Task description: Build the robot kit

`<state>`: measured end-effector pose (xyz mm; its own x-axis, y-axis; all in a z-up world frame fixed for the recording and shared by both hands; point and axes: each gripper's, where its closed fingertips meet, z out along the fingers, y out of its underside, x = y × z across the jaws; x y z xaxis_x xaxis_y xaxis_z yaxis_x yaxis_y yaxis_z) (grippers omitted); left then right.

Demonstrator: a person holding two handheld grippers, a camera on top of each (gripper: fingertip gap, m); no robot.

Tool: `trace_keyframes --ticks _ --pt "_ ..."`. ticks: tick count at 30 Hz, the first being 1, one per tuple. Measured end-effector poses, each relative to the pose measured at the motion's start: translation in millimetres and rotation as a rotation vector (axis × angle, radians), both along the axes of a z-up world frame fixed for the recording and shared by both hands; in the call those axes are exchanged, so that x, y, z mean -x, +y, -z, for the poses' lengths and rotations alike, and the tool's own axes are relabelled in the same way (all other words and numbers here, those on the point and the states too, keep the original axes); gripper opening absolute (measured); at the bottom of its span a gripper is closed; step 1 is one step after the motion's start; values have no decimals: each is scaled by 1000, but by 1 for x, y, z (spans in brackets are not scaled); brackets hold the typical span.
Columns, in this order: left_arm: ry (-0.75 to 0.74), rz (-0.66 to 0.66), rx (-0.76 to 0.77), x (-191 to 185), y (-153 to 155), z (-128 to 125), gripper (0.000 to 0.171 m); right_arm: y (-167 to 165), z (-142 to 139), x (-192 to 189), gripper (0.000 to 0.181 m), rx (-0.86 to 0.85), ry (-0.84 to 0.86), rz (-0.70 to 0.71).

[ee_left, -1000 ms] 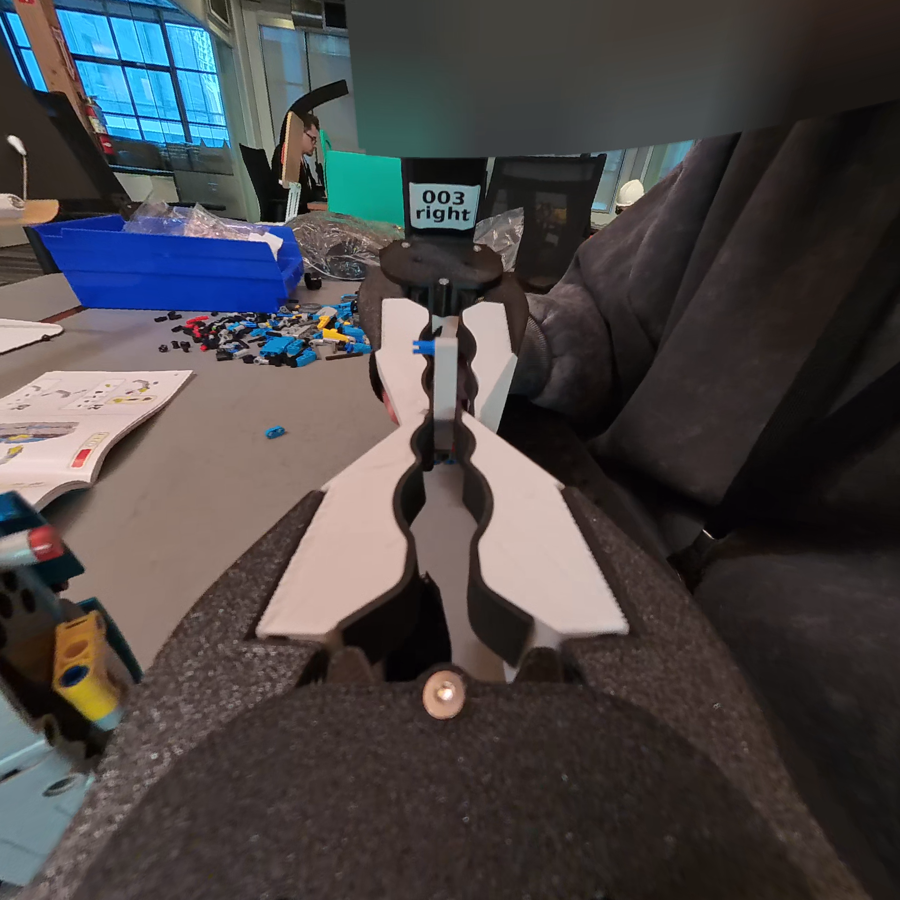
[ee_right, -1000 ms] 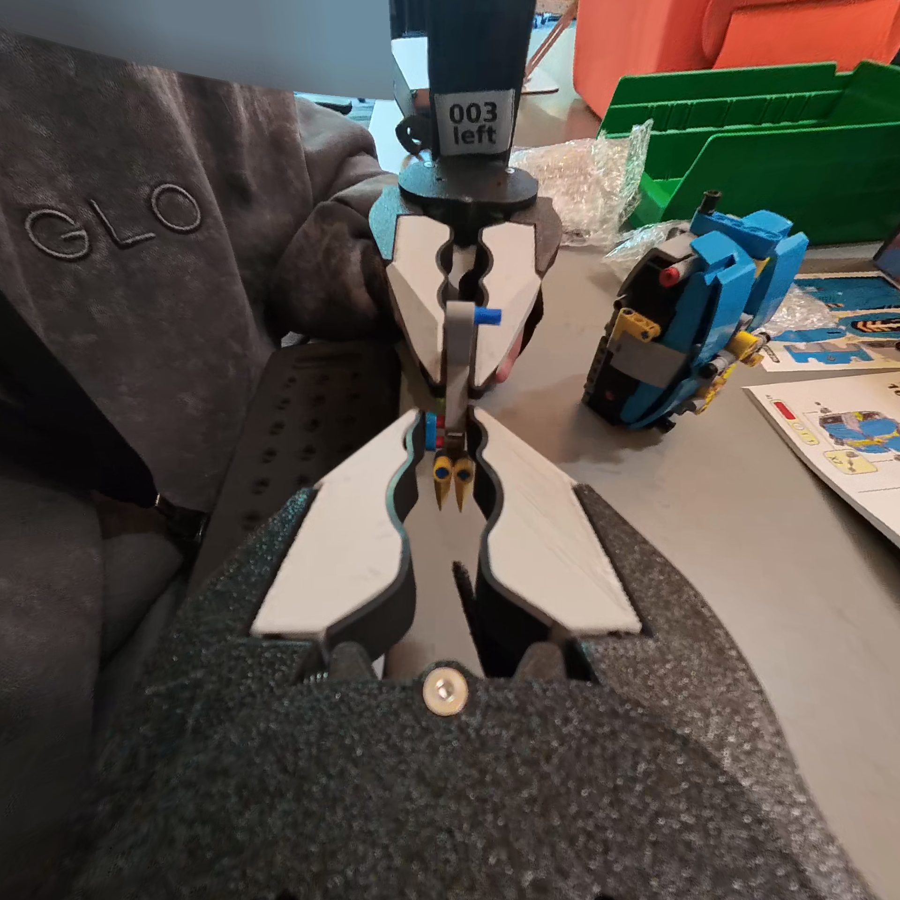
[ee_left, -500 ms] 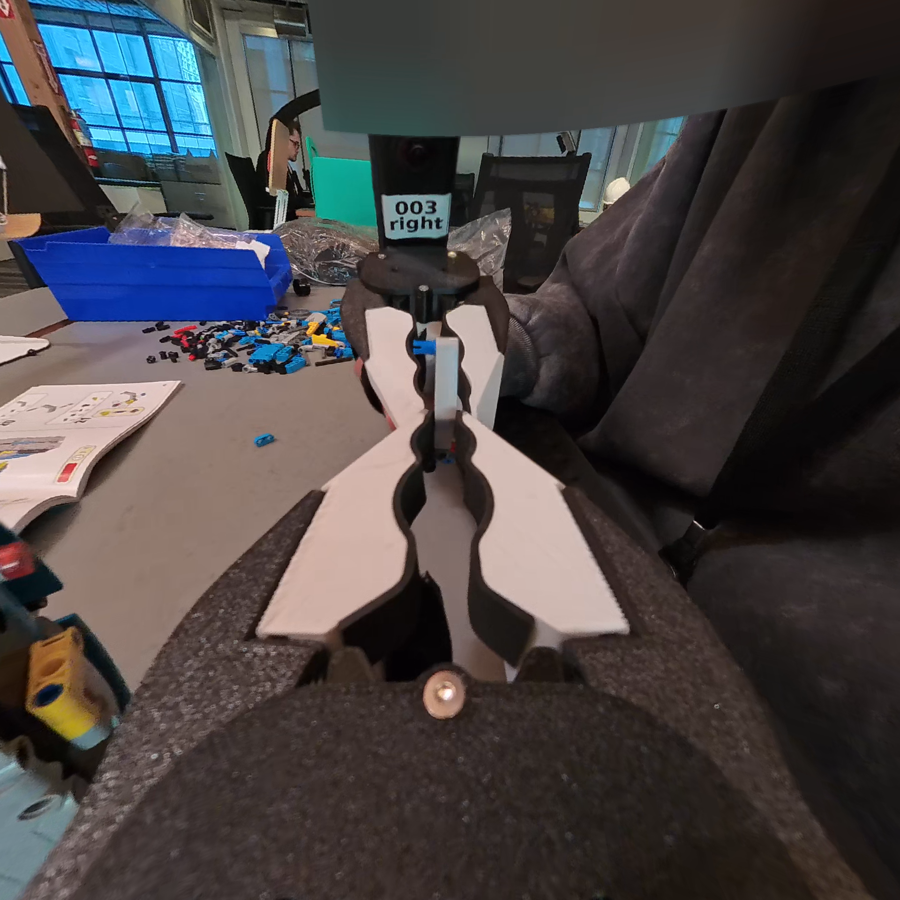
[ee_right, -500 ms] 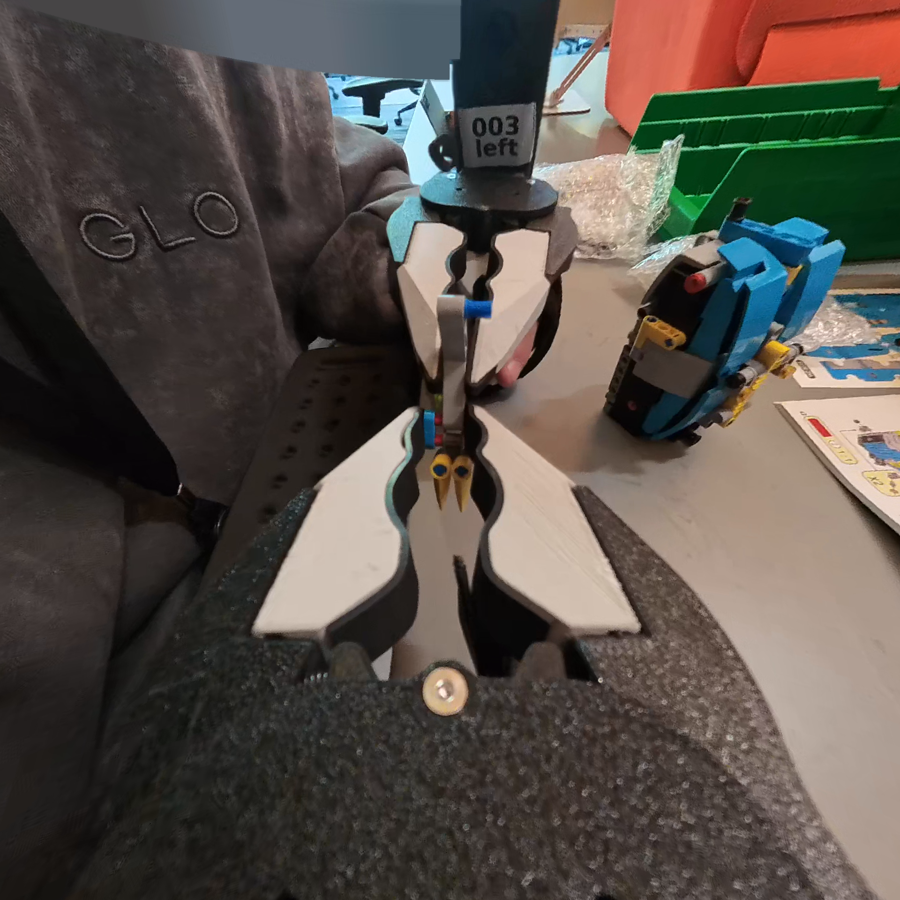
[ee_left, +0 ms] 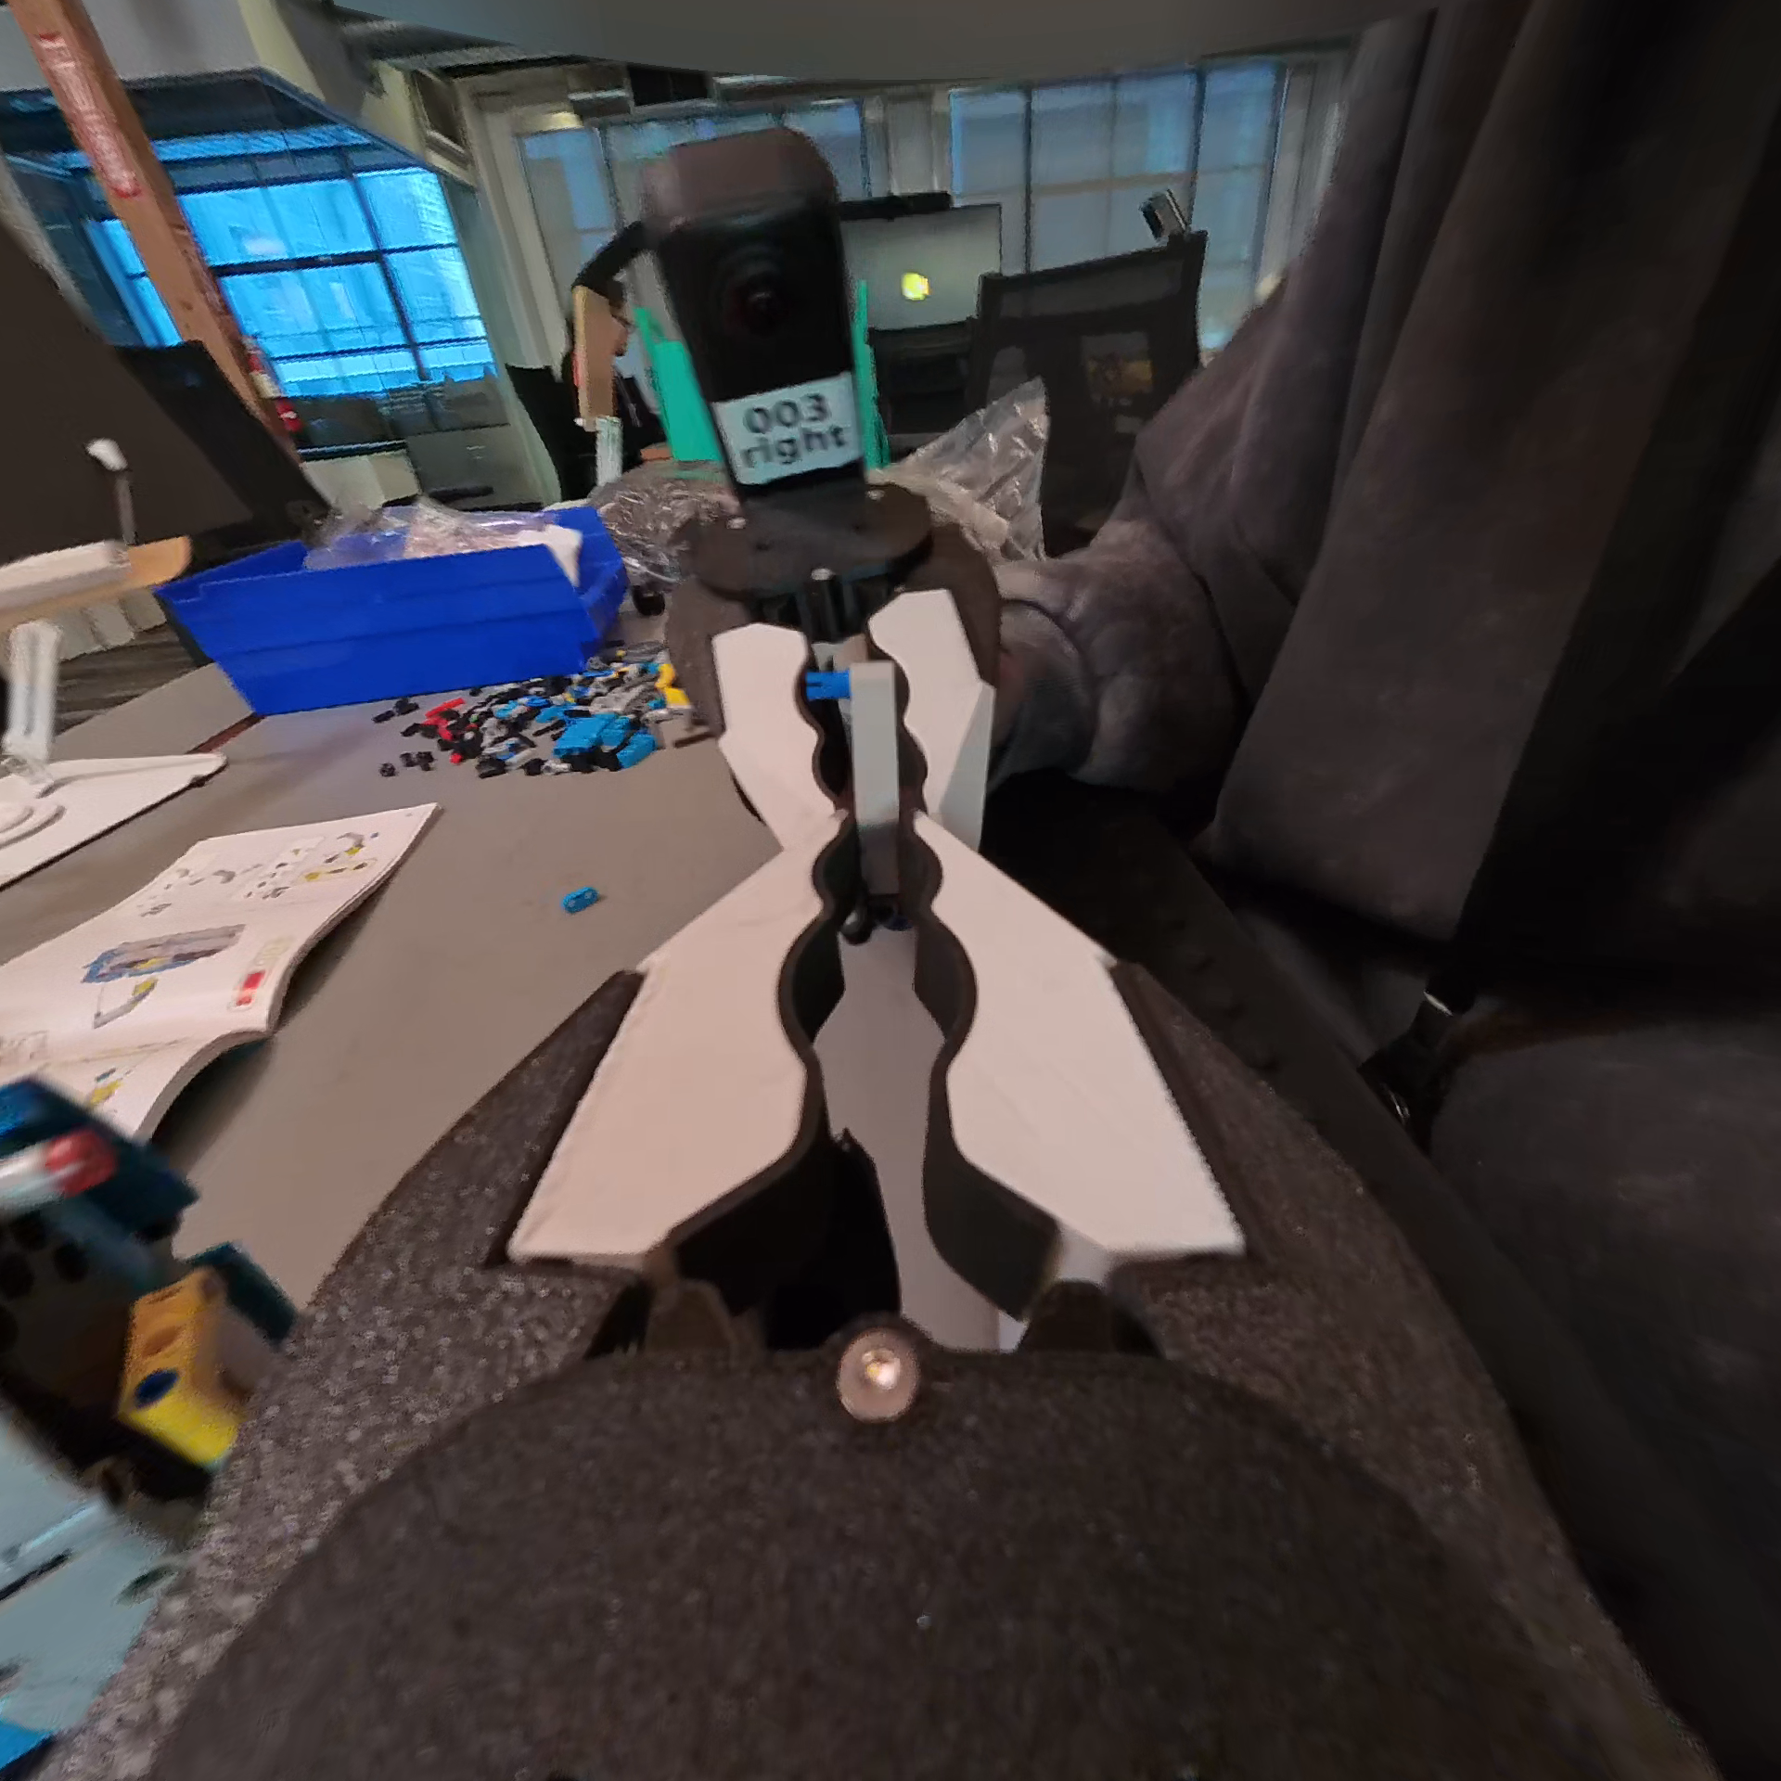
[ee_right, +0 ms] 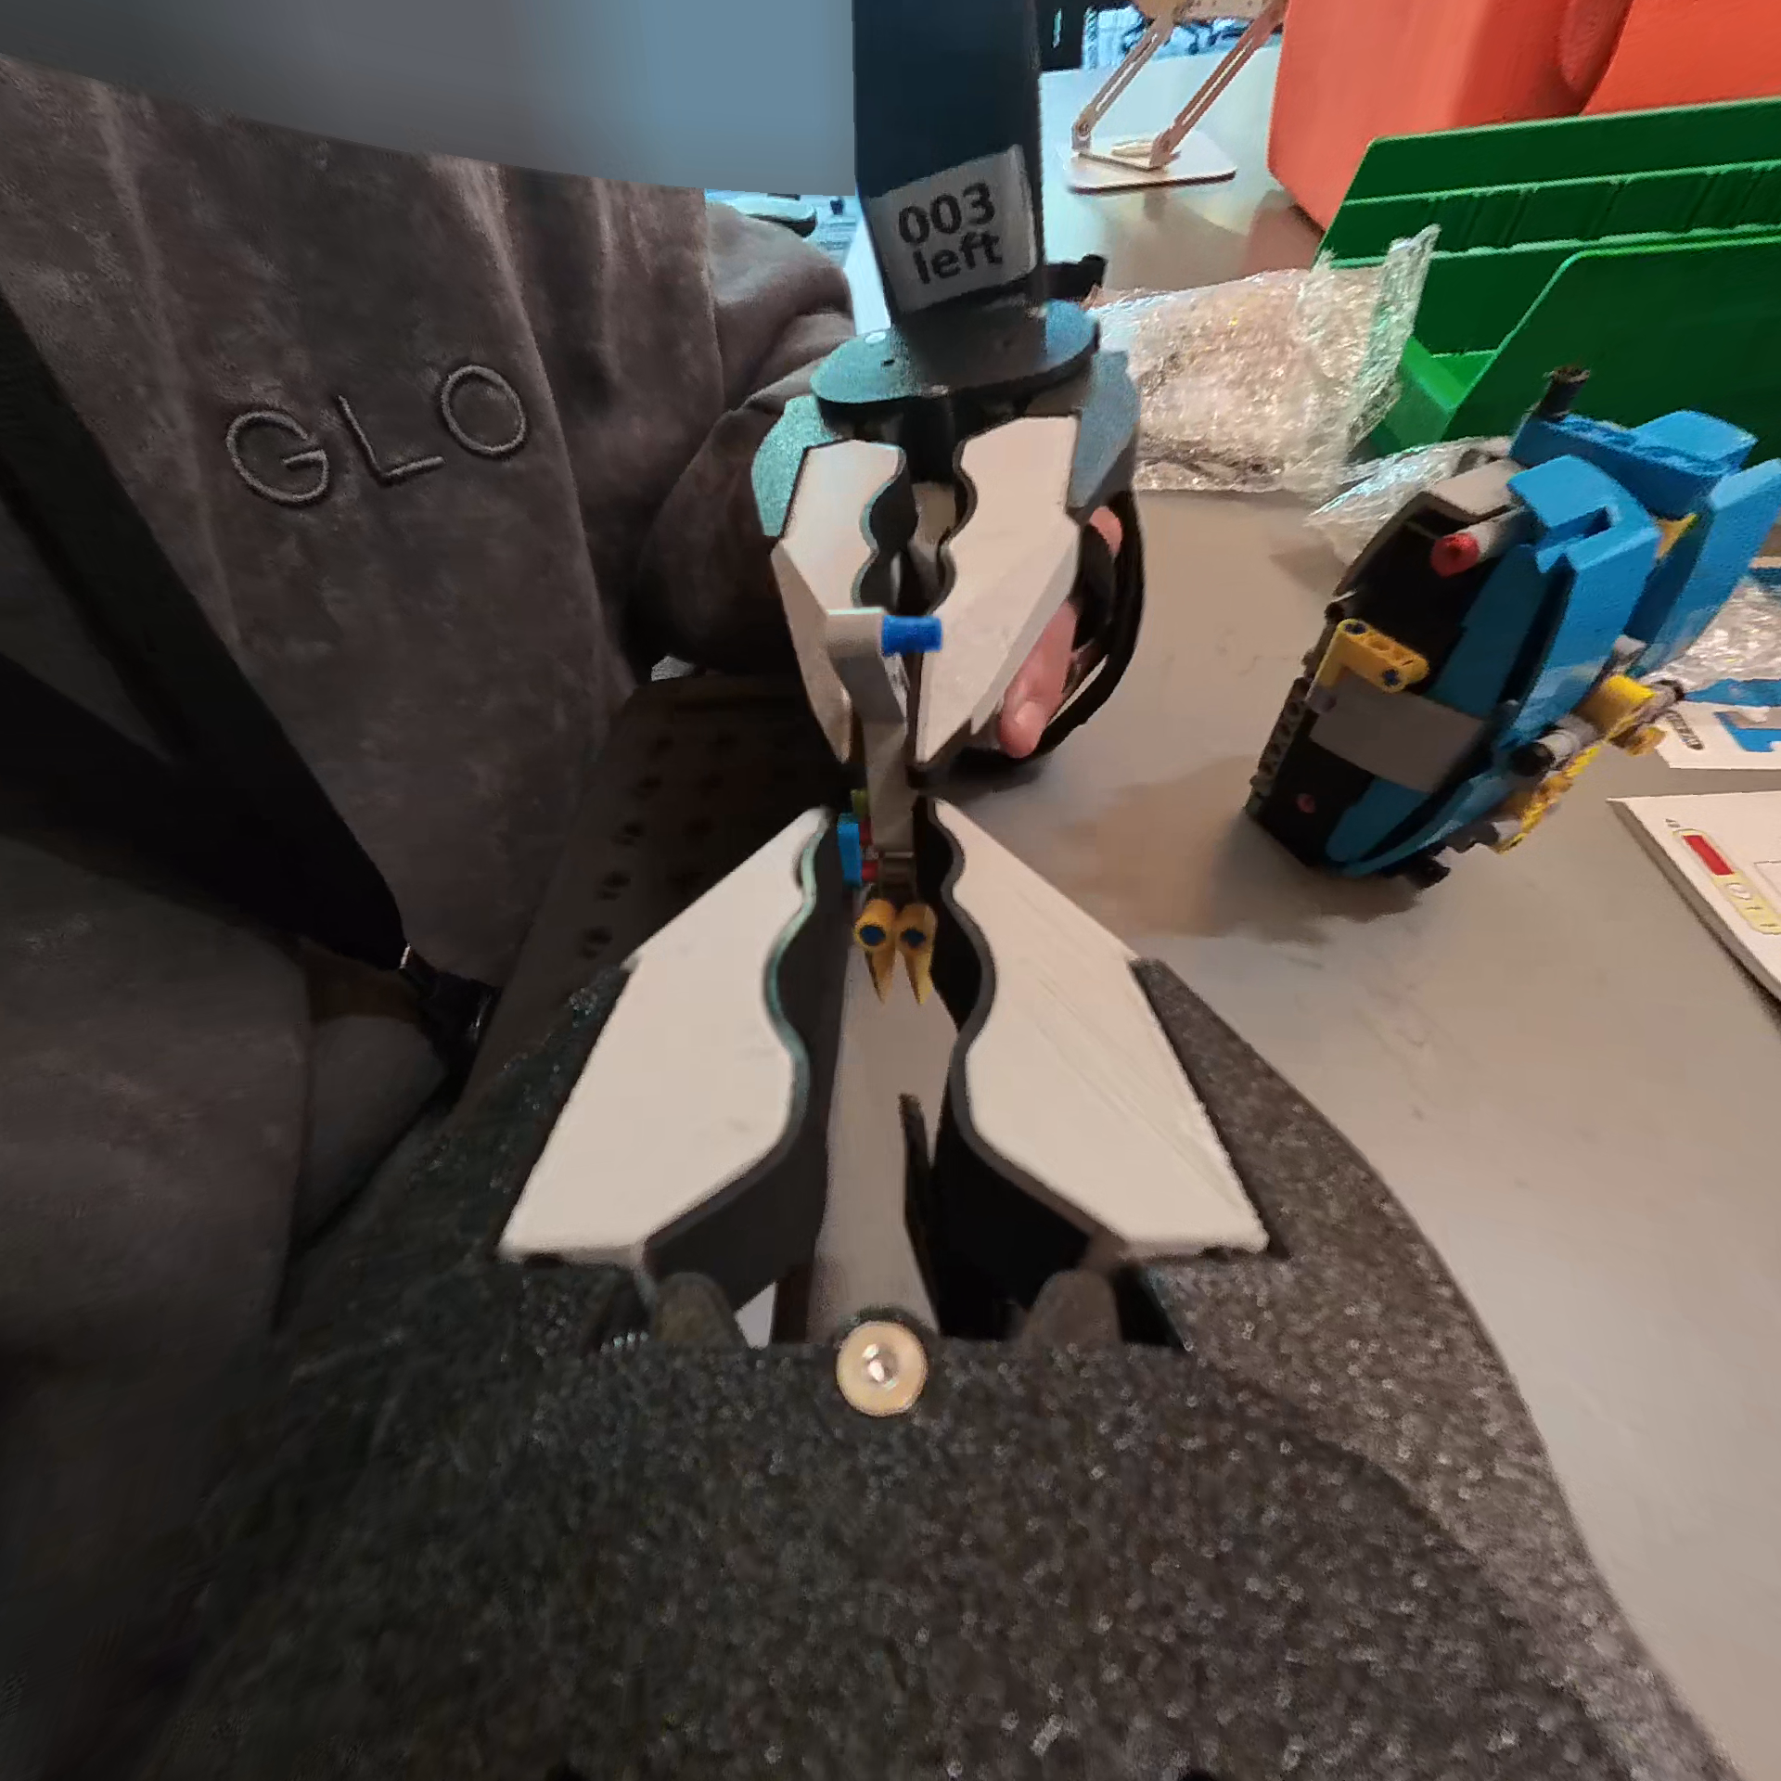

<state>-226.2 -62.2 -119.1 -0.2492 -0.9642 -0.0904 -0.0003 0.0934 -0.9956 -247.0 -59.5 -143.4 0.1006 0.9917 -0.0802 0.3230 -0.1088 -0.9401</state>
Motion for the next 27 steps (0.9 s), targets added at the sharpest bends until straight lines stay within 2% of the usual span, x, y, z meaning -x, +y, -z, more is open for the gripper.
trace_keyframes --ticks 2,5,9,11,13,23,27 --pt "0 -38 42 -1 13 -2 7 14 -3 -2 15 -31 6 82" --pt "-9 -46 92 1 20 -5 7 27 -6 -6 23 -178 -37 185" --pt "-5 -45 52 0 17 -3 7 28 -5 -7 30 -225 -43 208" --pt "-2 -49 46 0 17 -2 7 26 -4 -8 27 -222 -50 191" --pt "0 -45 45 0 17 -2 7 20 -2 -6 15 -214 -52 156" --pt "-4 -45 -29 -1 8 1 7 12 2 -6 14 -112 -93 117" --pt "32 -14 -82 -1 -3 8 7 1 9 -3 13 -53 -113 51"
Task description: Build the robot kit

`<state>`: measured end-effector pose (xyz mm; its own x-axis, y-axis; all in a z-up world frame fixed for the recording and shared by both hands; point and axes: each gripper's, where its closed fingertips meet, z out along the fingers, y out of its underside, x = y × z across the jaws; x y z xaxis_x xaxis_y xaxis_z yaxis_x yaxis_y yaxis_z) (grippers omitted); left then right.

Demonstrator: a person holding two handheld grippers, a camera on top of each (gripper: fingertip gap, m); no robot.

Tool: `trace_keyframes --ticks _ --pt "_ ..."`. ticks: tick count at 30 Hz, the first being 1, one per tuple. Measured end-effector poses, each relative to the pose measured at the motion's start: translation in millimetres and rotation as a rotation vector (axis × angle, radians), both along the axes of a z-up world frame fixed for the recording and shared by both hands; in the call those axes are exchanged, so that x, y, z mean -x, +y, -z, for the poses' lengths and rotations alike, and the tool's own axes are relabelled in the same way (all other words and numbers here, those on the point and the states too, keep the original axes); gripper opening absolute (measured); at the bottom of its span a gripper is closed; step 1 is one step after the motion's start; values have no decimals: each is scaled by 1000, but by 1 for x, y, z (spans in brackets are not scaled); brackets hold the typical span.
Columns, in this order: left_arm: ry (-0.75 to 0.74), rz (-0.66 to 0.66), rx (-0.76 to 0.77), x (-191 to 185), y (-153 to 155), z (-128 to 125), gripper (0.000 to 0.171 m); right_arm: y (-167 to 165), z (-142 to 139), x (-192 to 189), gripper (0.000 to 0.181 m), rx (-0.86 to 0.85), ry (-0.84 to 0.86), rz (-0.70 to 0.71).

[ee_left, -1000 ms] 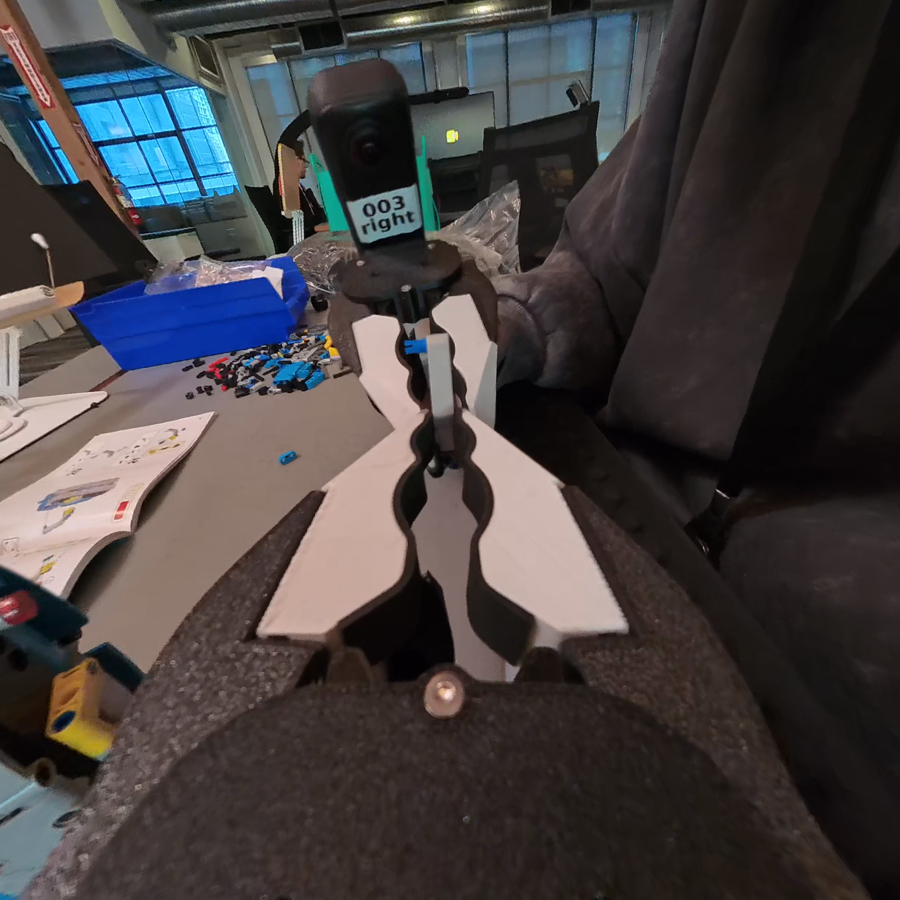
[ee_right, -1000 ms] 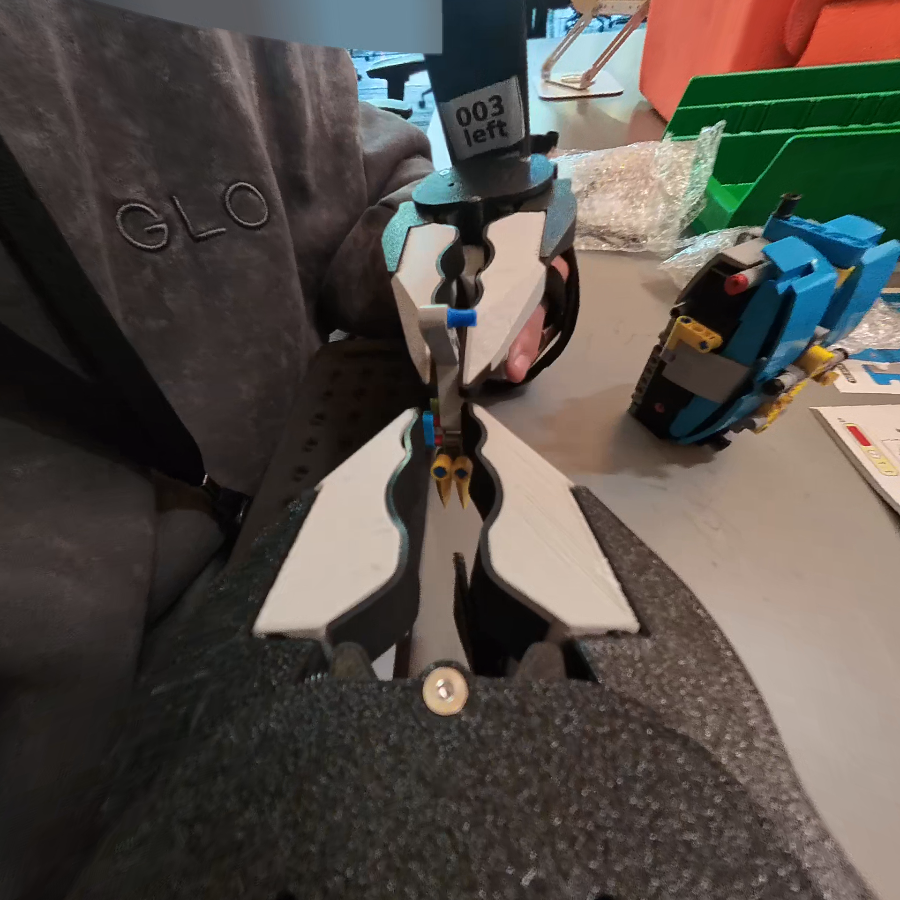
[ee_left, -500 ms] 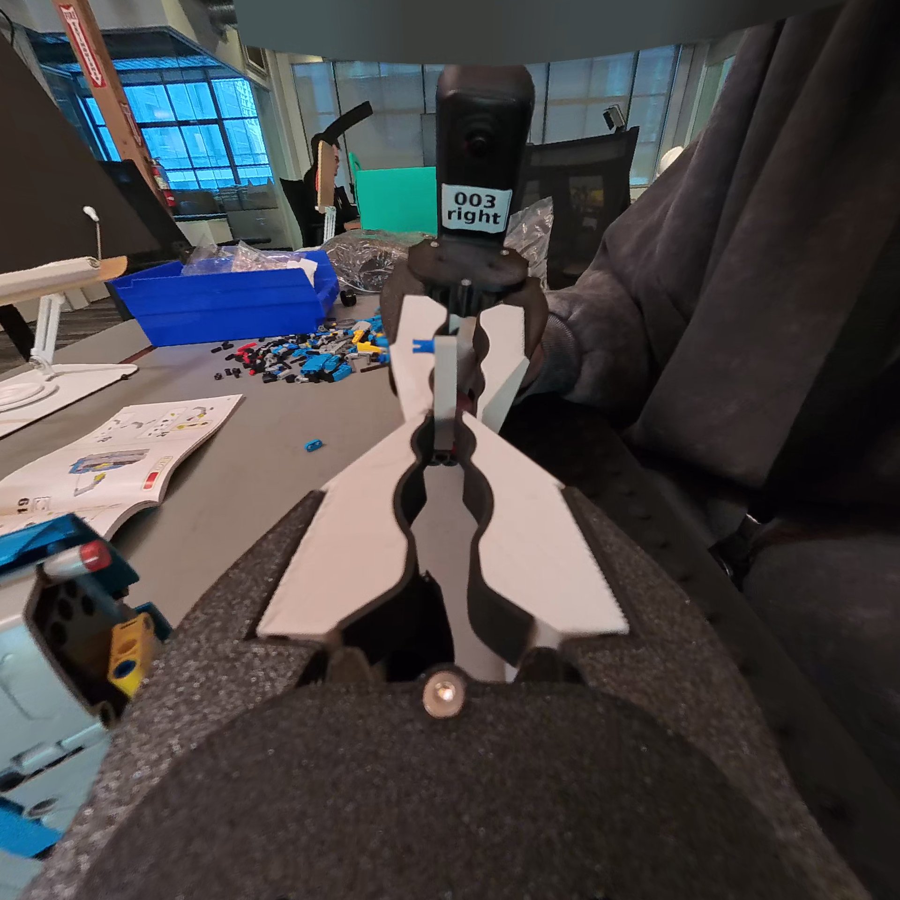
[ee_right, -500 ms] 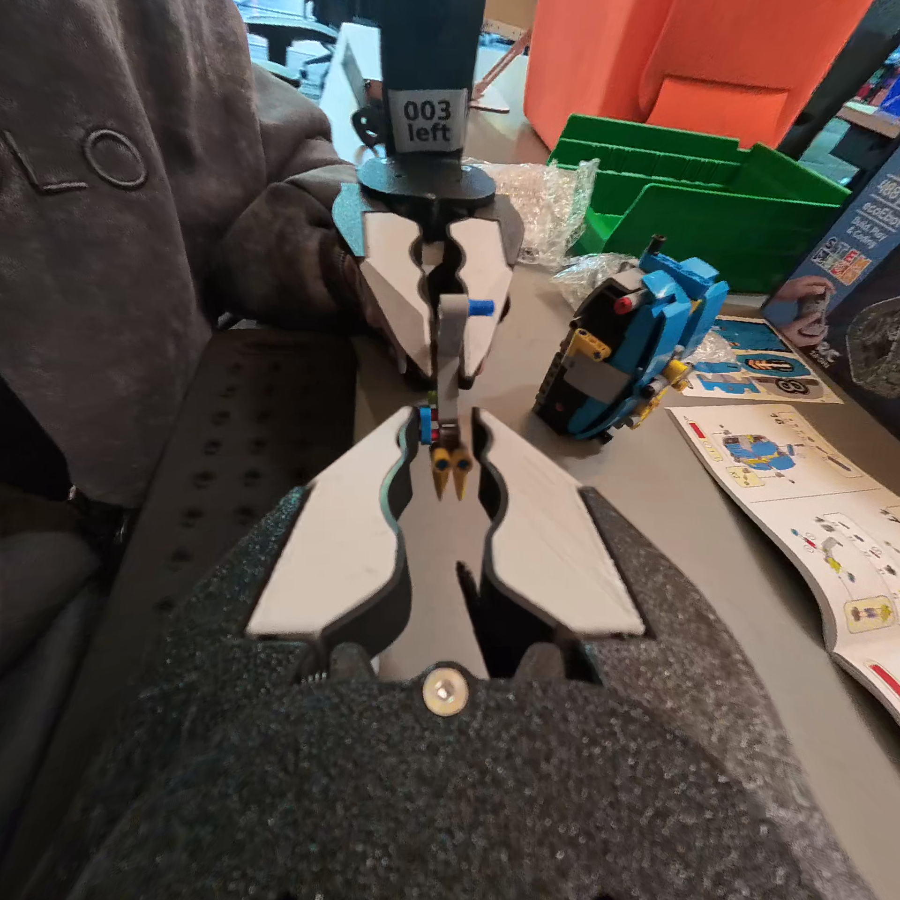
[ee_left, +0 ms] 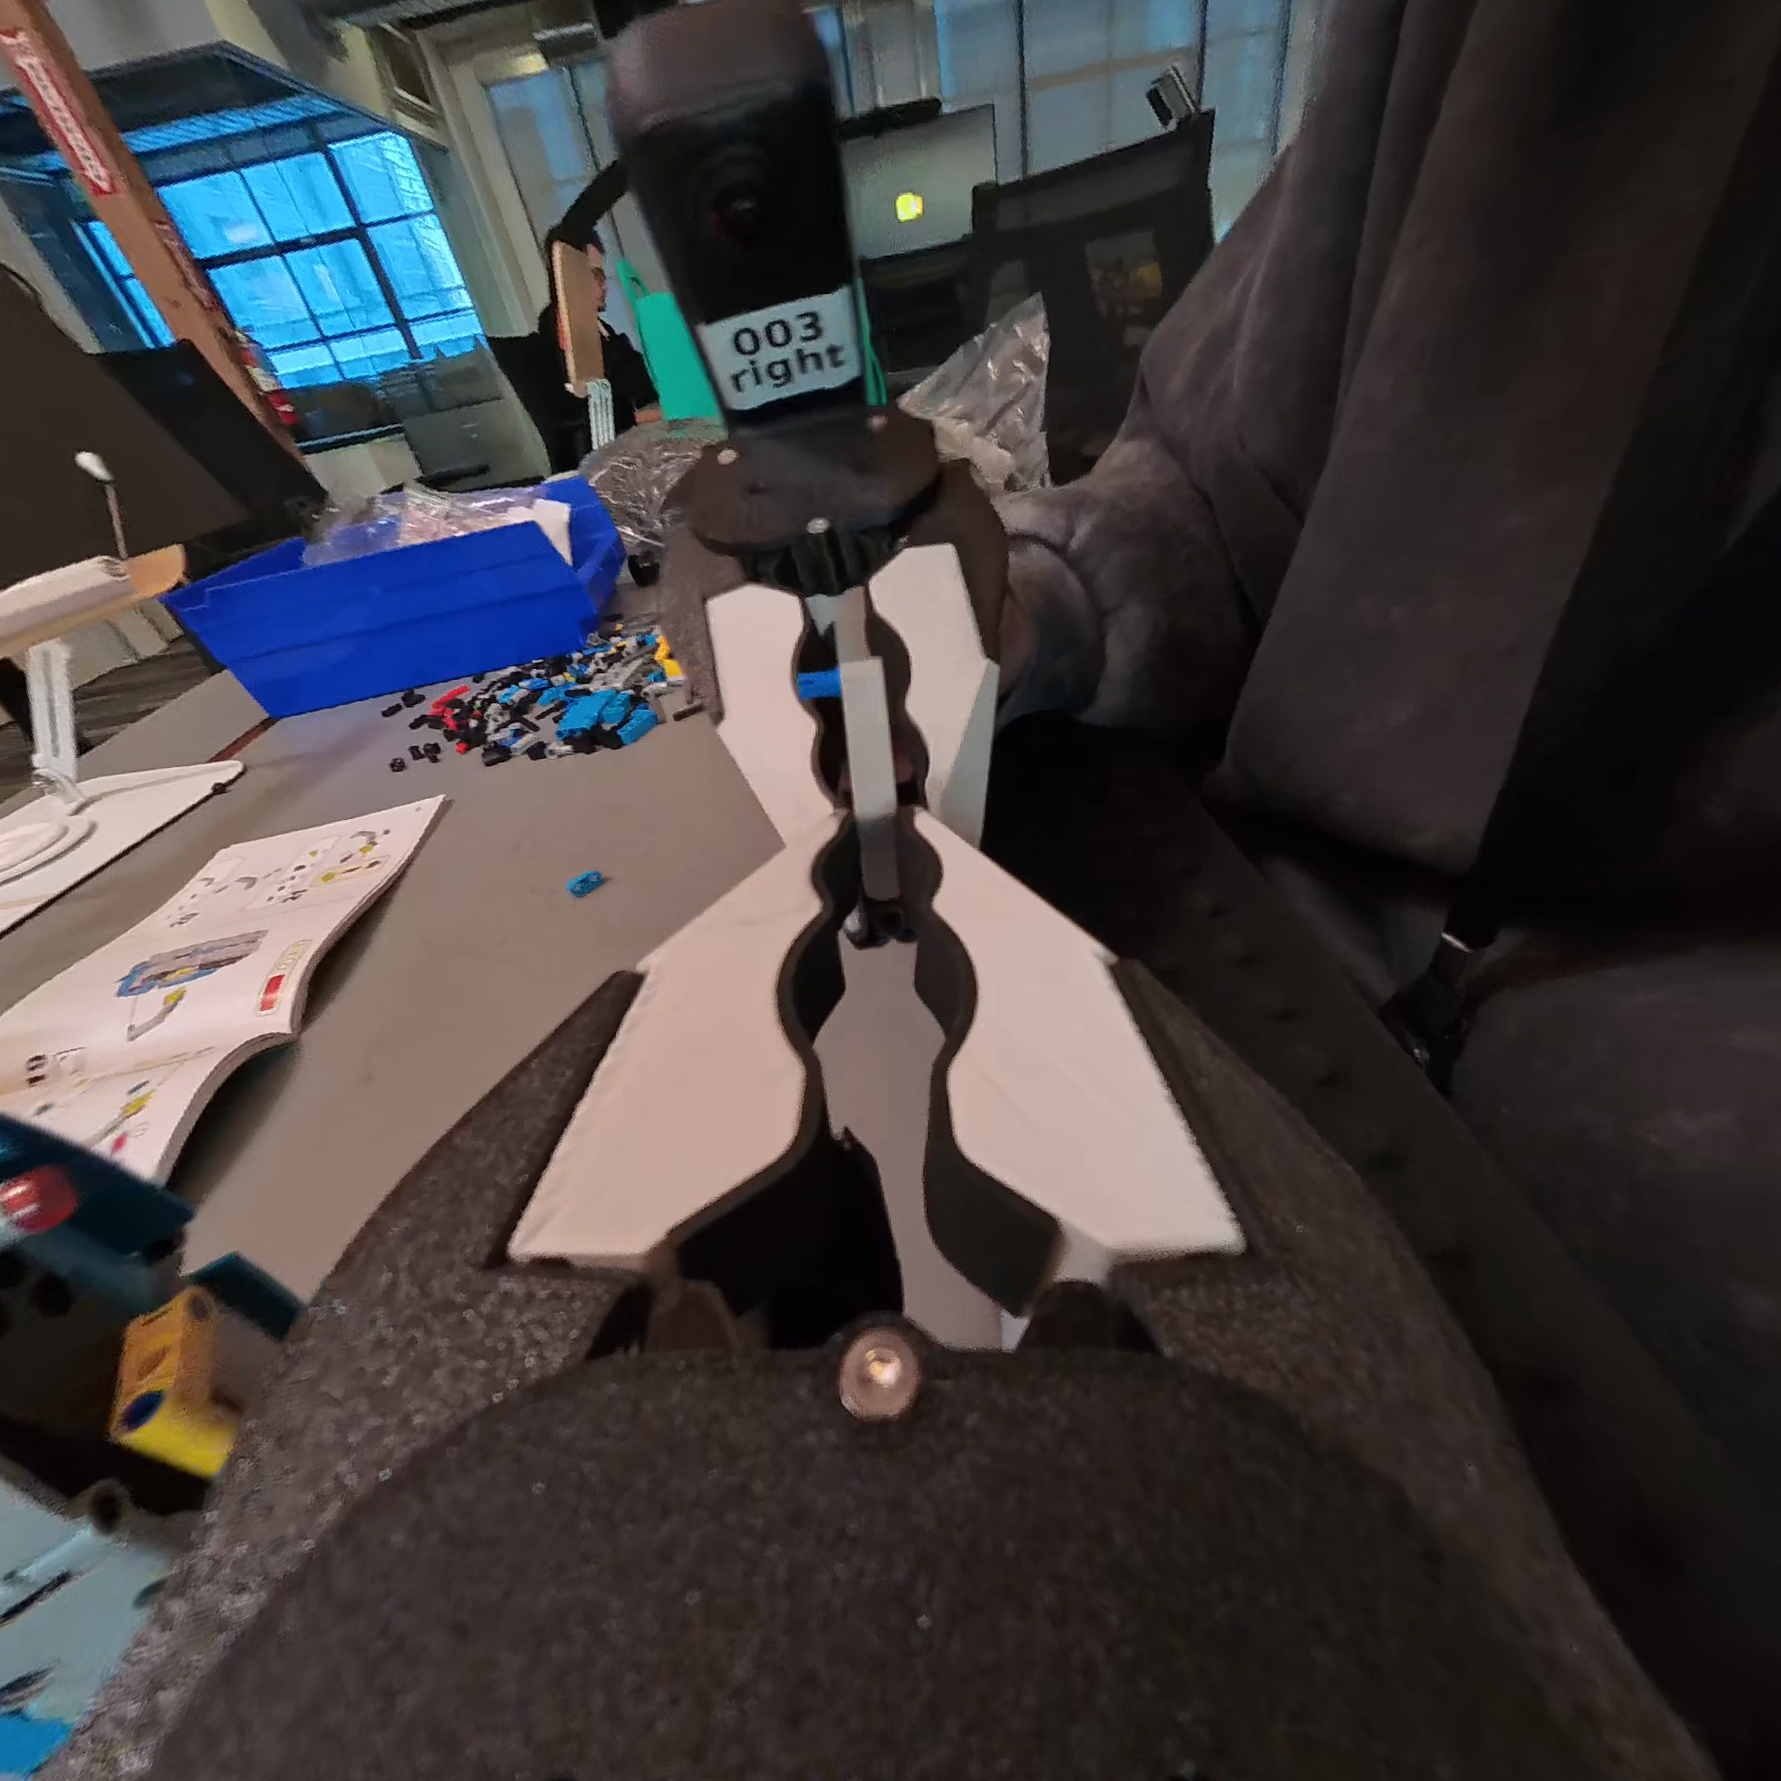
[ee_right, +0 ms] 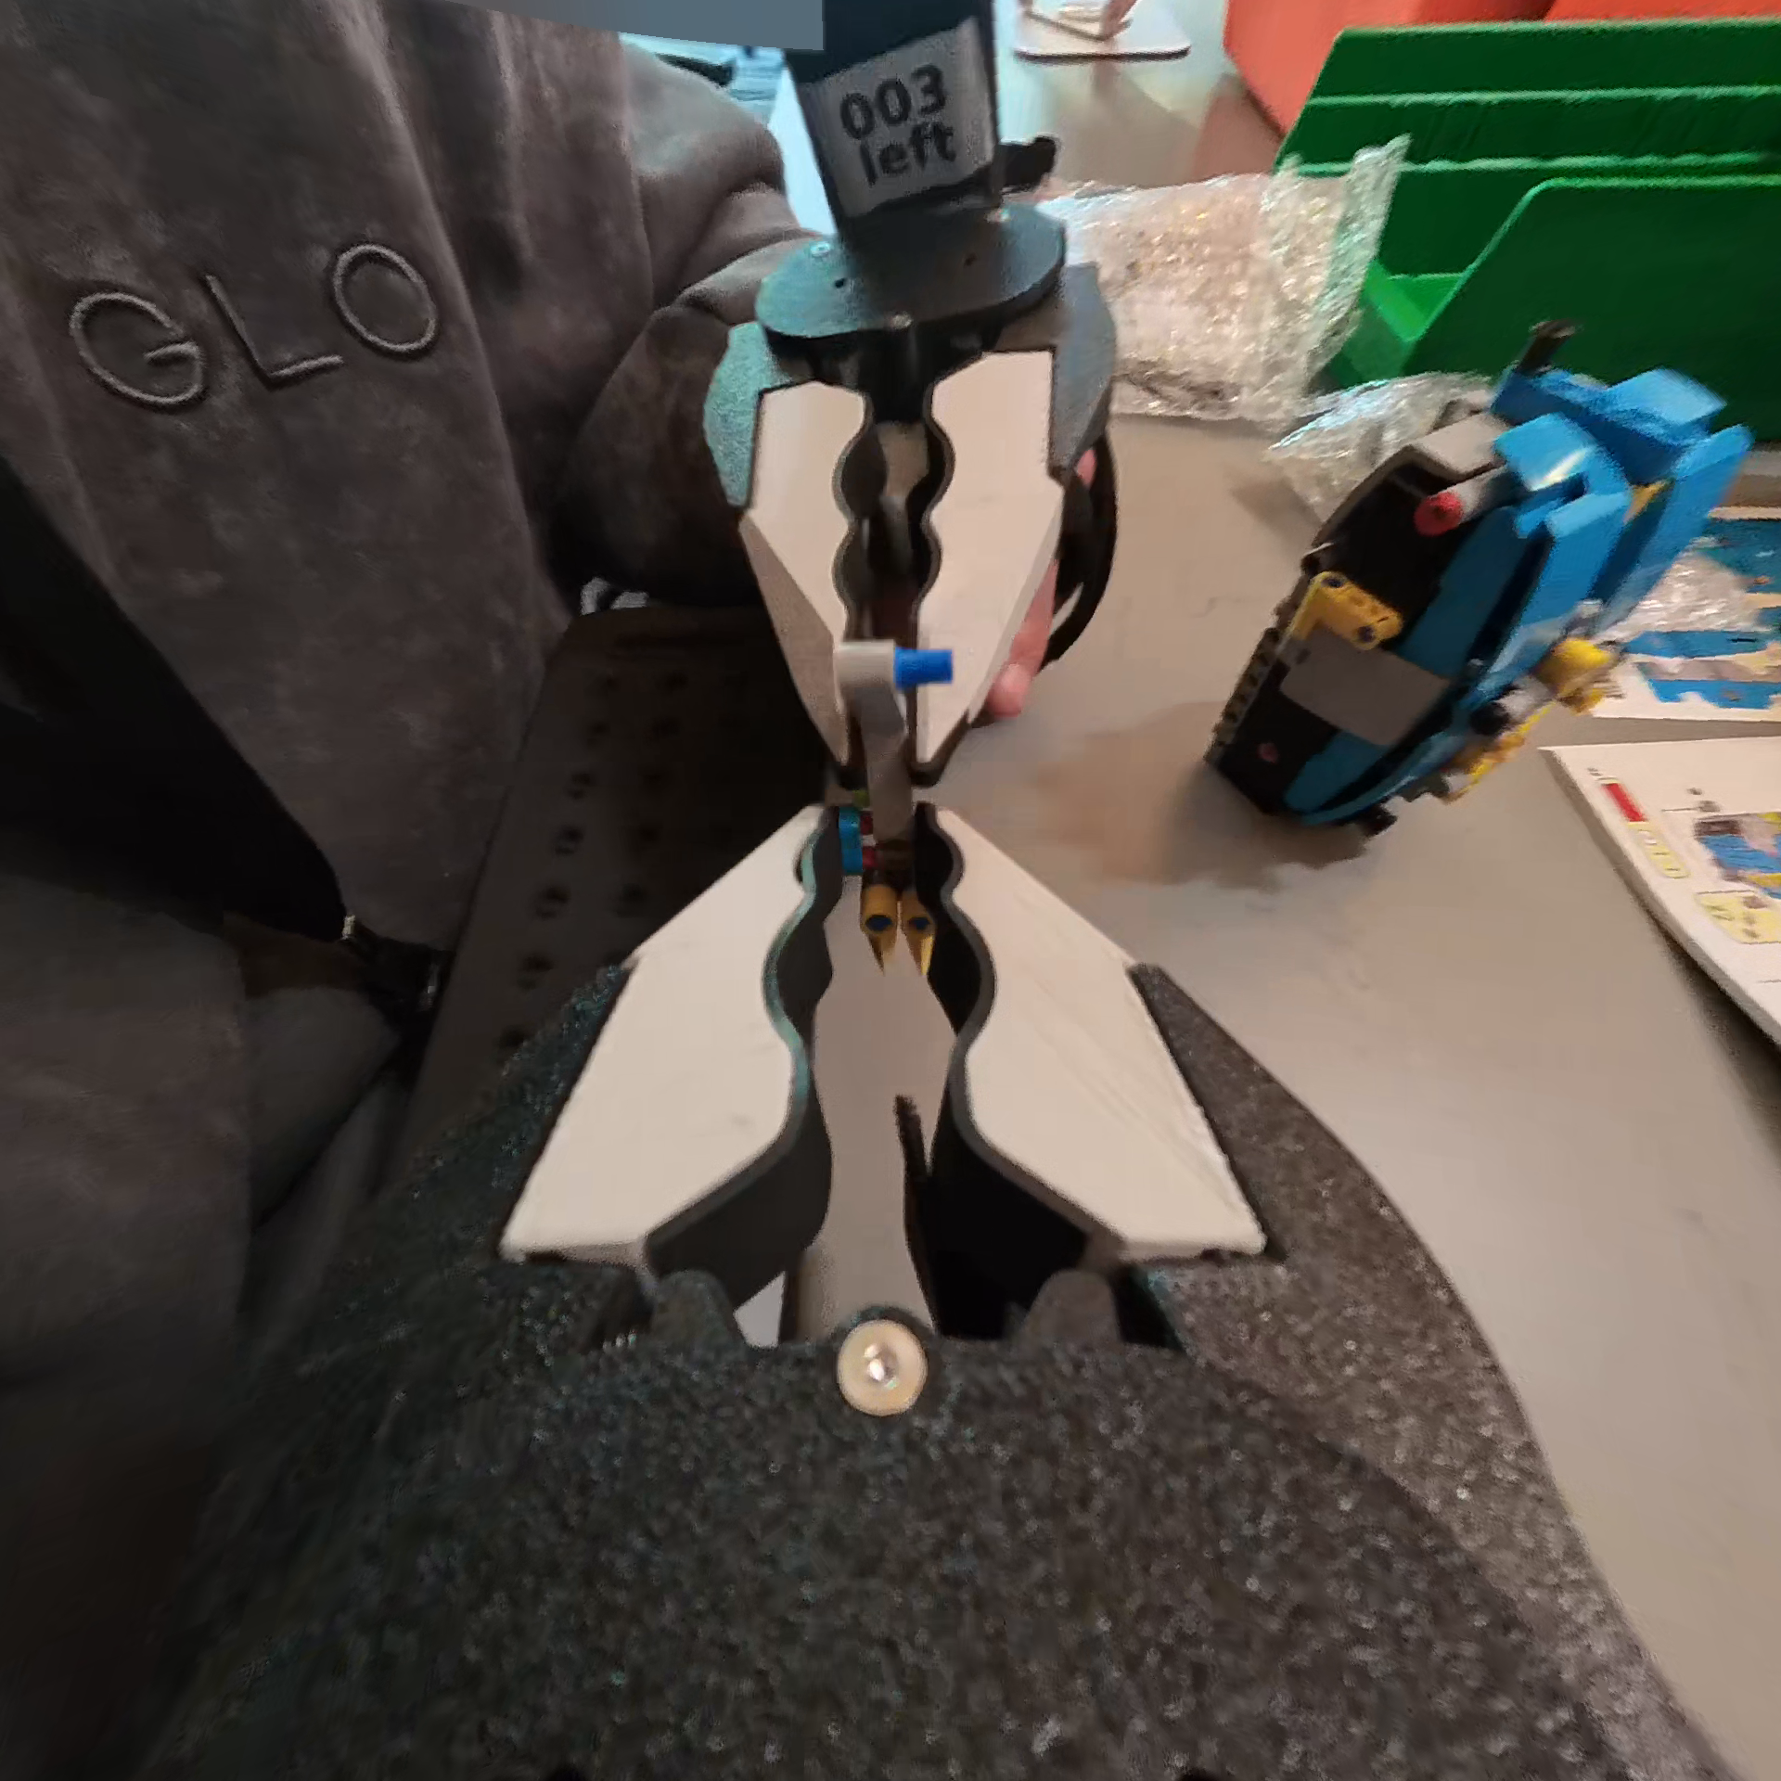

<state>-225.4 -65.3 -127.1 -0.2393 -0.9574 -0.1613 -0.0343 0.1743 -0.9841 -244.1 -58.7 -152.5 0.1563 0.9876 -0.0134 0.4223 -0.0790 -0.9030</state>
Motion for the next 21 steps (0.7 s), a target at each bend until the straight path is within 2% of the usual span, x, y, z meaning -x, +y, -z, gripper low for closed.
trace_keyframes --ticks 2,5,8,10,14,15,17,21 --pt "4 8 13 0 -2 0 7 -3 0 2 12 34 30 -22" --pt "1 -24 10 0 8 -2 7 7 -1 1 15 -6 27 28" --pt "-50 -54 130 2 25 -13 7 22 -14 -4 16 -54 108 106" --pt "-87 -43 209 5 30 -20 7 35 -20 -9 34 -124 151 179" --pt "-149 -34 234 7 30 -29 7 27 -11 -4 46 26 157 122" --pt "-157 -26 224 7 28 -30 7 24 -12 -2 42 47 168 100" --pt "-136 -16 210 5 24 -26 7 19 -21 -4 21 28 207 76" --pt "-89 0 243 2 22 -20 8 16 -14 -5 19 68 160 69"
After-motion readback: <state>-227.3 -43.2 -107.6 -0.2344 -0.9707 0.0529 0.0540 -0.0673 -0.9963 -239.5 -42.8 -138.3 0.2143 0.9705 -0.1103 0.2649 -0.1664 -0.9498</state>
